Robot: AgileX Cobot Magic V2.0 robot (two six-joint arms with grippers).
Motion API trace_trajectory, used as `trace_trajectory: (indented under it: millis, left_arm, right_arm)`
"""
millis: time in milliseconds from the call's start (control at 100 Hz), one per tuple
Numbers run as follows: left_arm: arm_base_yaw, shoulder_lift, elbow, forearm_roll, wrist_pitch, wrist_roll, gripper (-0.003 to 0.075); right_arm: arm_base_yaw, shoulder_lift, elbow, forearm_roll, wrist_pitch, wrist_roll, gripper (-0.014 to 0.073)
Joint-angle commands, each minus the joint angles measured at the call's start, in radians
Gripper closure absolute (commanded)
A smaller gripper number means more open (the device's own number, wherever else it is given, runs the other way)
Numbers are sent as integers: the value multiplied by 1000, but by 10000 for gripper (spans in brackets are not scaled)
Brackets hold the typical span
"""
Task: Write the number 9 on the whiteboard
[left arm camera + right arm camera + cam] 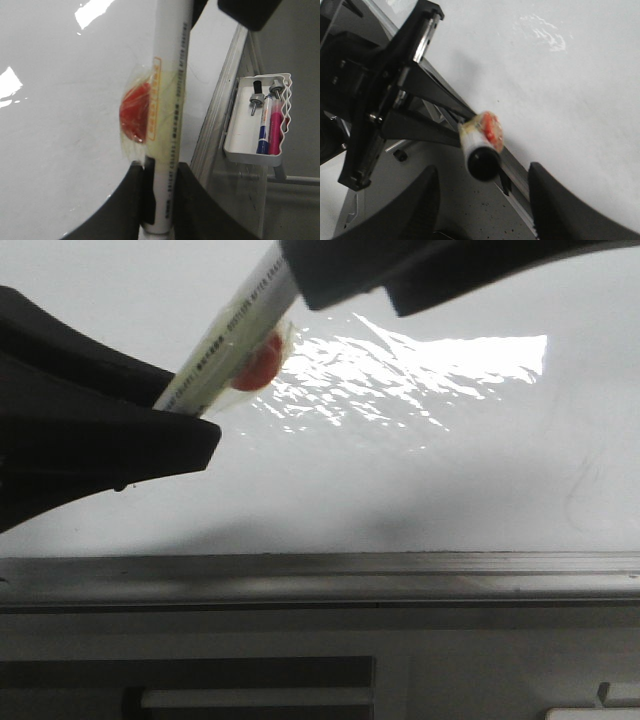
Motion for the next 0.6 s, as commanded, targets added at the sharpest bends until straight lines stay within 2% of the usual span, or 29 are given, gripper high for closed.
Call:
trace_trajectory:
  millis: [0,200,310,490,540,590]
  left_arm:
    - [-4,-11,-32,-15,-83,-8,741]
    - [-4,-11,-32,-15,-83,-8,741]
    - [-4,-11,-32,-15,-83,-8,741]
    - [-4,-11,-32,-15,-81,-8,739]
    - [-4,-11,-32,-16,-76,-8,727]
    - [-4,-11,-32,-16,-73,-8,692]
  right_arm:
    - [14,28,-77,-6,-62,-7,246]
    - [0,105,-122,-6,-43,-7,270]
    - [0,133,-130,-6,16,-7,389]
    - [0,134,-131,-6,24,-7,624]
    - [0,134,-134,-6,22,-7,662]
    - [0,134,-134,-6,15,-7,662]
